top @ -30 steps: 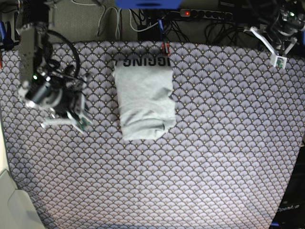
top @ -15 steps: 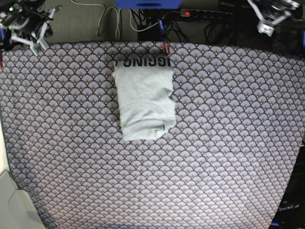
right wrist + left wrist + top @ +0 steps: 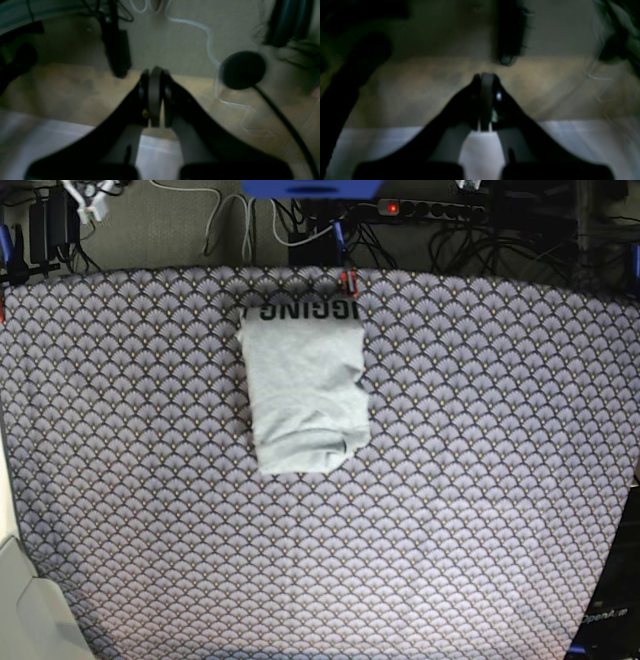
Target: Fold the T-shirt properly
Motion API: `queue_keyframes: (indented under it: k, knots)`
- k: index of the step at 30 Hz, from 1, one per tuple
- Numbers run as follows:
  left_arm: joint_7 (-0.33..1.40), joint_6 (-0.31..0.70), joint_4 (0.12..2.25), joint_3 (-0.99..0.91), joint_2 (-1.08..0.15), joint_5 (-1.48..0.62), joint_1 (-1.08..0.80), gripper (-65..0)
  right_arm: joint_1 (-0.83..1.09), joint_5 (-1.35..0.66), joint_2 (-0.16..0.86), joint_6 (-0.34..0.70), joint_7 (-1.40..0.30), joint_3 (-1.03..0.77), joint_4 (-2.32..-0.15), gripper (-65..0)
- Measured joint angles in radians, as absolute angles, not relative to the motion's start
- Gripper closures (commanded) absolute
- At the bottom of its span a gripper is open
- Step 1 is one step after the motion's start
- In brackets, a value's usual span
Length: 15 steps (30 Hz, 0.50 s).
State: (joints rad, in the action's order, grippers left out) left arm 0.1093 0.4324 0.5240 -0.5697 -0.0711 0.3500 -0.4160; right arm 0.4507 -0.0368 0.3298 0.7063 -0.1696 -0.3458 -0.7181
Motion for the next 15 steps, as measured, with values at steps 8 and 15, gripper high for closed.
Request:
queue_keyframes:
  k: [8, 15]
  knots:
    - [0.022, 0.199, 0.134, -0.498, -0.062, 0.369, -0.188, -0.4, 0.210, 0.183, 0.243, 0.683, 0.067, -0.257, -0.294, 0.0]
    - [0.012, 0.002, 0.094, -0.495, -0.050, 0.370, -0.089, -0.4, 0.169, 0.284, 0.134, 0.060, 0.129, -0.164, -0.287, 0.0]
